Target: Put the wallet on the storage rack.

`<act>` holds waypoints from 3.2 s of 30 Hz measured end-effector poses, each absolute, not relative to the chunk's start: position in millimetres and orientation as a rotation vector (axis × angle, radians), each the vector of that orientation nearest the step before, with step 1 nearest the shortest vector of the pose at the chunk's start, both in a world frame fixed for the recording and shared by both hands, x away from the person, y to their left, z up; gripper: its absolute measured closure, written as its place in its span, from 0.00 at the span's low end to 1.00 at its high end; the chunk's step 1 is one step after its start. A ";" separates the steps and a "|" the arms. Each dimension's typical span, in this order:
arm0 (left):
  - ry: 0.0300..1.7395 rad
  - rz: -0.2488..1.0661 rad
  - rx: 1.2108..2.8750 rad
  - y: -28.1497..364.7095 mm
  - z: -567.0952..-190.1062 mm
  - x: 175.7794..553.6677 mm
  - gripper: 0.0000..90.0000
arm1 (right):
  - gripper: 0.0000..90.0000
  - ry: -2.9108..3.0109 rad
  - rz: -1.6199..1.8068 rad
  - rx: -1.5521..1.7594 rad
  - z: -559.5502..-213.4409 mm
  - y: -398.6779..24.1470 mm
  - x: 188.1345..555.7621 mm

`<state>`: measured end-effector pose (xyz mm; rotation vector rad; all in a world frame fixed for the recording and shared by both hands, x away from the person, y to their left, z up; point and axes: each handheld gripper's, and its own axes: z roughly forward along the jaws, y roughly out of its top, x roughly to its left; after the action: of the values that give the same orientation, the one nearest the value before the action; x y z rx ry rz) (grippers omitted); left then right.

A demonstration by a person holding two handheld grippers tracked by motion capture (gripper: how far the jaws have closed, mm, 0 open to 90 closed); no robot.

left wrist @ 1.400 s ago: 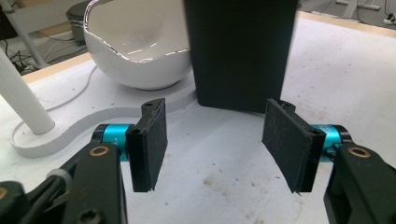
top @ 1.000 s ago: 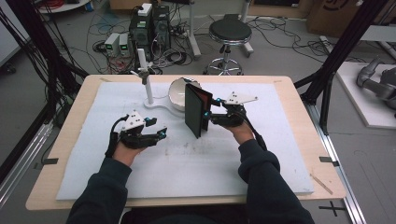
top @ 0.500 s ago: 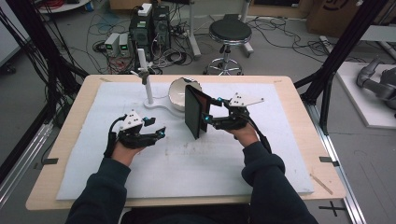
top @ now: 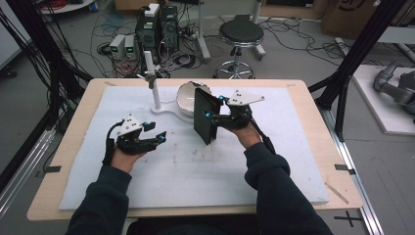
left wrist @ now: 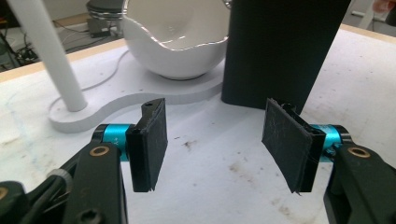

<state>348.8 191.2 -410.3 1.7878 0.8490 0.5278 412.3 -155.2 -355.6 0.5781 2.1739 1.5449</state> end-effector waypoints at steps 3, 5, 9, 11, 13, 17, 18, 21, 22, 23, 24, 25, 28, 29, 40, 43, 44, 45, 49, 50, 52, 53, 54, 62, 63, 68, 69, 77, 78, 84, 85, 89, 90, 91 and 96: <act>0.872 0.538 1.779 198.5 -411.6 349.1 0.44 | 0.80 2.175 1.490 0.593 -353.5 -153.8 412.8; 0.891 0.544 1.772 203.9 -412.5 349.2 0.44 | 0.82 2.198 1.496 0.586 -352.1 -154.7 414.1; 0.922 0.550 1.748 211.0 -413.5 349.8 0.44 | 0.79 2.187 1.490 0.594 -352.4 -152.9 415.4; 0.926 0.551 1.749 212.5 -413.8 350.0 0.44 | 0.78 2.199 1.476 0.597 -351.3 -150.2 418.8; 0.931 0.549 1.752 213.2 -415.0 350.0 0.44 | 0.78 2.213 1.470 0.595 -350.0 -146.9 423.5; 0.951 0.546 1.744 218.6 -416.9 350.2 0.44 | 0.83 2.259 1.465 0.551 -345.0 -142.6 428.7; 0.958 0.547 1.738 220.5 -417.2 349.9 0.44 | 0.84 2.284 1.459 0.528 -343.1 -142.0 429.3; 0.977 0.550 1.722 227.1 -418.3 348.8 0.44 | 0.85 2.307 1.444 0.434 -337.2 -140.5 428.3; 0.980 0.551 1.720 230.0 -418.6 348.6 0.44 | 0.85 2.310 1.447 0.410 -334.7 -140.7 428.3; 0.990 0.552 1.714 232.1 -419.0 347.9 0.44 | 0.85 2.311 1.462 0.387 -331.8 -141.4 428.6; 0.996 0.551 1.709 234.0 -419.2 347.2 0.44 | 0.85 2.316 1.511 0.356 -324.0 -142.8 429.5; 0.998 0.552 1.705 235.7 -419.5 346.6 0.44 | 0.85 2.316 1.511 0.356 -324.0 -142.8 429.5; 1.007 0.559 1.700 238.7 -419.6 343.4 0.44 | 0.85 2.298 1.564 0.308 -309.1 -144.6 430.9; 1.010 0.561 1.698 239.3 -419.7 342.0 0.44 | 0.85 2.282 1.582 0.275 -297.5 -145.3 434.1; 1.040 0.576 1.693 249.4 -421.8 330.1 0.44 | 0.85 2.198 1.619 0.197 -256.4 -138.5 469.4; 1.047 0.583 1.686 251.5 -422.1 328.4 0.44 | 0.85 2.198 1.609 0.174 -254.7 -134.4 475.9; 1.048 0.581 1.688 252.4 -422.2 328.0 0.44 | 0.85 2.187 1.607 0.160 -255.2 -131.9 478.7; 1.048 0.584 1.691 253.1 -422.4 327.8 0.44 | 0.85 2.183 1.606 0.147 -256.4 -130.0 481.5; 1.053 0.580 1.689 253.4 -423.4 327.1 0.44 | 0.85 2.187 1.574 0.138 -268.8 -121.7 493.1; 1.053 0.579 1.688 253.4 -423.5 327.0 0.44 | 0.85 2.201 1.555 0.145 -273.0 -119.8 496.1; 1.054 0.578 1.685 253.7 -423.9 327.5 0.44 | 0.85 2.241 1.506 0.166 -281.8 -115.9 501.8; 1.055 0.577 1.689 254.3 -424.1 327.7 0.44 | 0.85 2.256 1.487 0.166 -286.6 -114.2 503.9; 1.058 0.576 1.686 254.7 -424.3 328.1 0.44 | 0.85 2.274 1.473 0.174 -291.4 -112.8 505.1; 1.061 0.573 1.685 256.8 -423.9 328.6 0.44 | 0.84 2.342 1.471 0.149 -317.3 -112.3 505.6; 1.060 0.571 1.685 256.5 -423.9 328.7 0.44 | 0.84 2.371 1.456 0.142 -317.9 -112.2 503.5; 1.056 0.572 1.688 255.6 -423.0 328.5 0.44 | 0.80 2.452 1.365 0.038 -318.5 -107.6 492.0; 1.055 0.571 1.690 255.6 -422.8 328.5 0.44 | 0.80 2.454 1.354 0.028 -319.0 -107.2 488.9; 1.049 0.569 1.692 253.1 -421.2 328.6 0.44 | 0.73 2.462 1.326 0.029 -331.7 -111.6 469.6; 1.049 0.569 1.689 252.7 -421.2 328.8 0.44 | 0.70 2.468 1.323 0.048 -336.9 -113.2 468.6; 1.051 0.568 1.687 252.9 -421.2 329.8 0.44 | 0.63 2.468 1.378 0.131 -343.7 -116.9 465.0; 1.050 0.567 1.686 252.6 -421.1 329.8 0.44 | 0.60 2.483 1.376 0.154 -343.7 -116.2 464.9; 1.046 0.567 1.686 252.4 -420.6 329.9 0.44 | 0.46 2.567 1.326 0.250 -347.8 -112.6 462.4; 1.046 0.565 1.685 252.3 -420.7 329.9 0.44 | 0.46 2.567 1.326 0.250 -347.8 -112.6 462.4; 1.047 0.565 1.686 252.3 -420.8 330.0 0.44 | 0.46 2.564 1.315 0.257 -348.4 -111.8 461.6; 1.046 0.569 1.687 252.7 -420.5 329.9 0.44 | 0.41 2.582 1.305 0.278 -350.2 -106.2 458.7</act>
<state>329.9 252.7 -420.5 1.6874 1.0457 0.5689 458.7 -106.2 -350.2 0.2782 2.5822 1.3045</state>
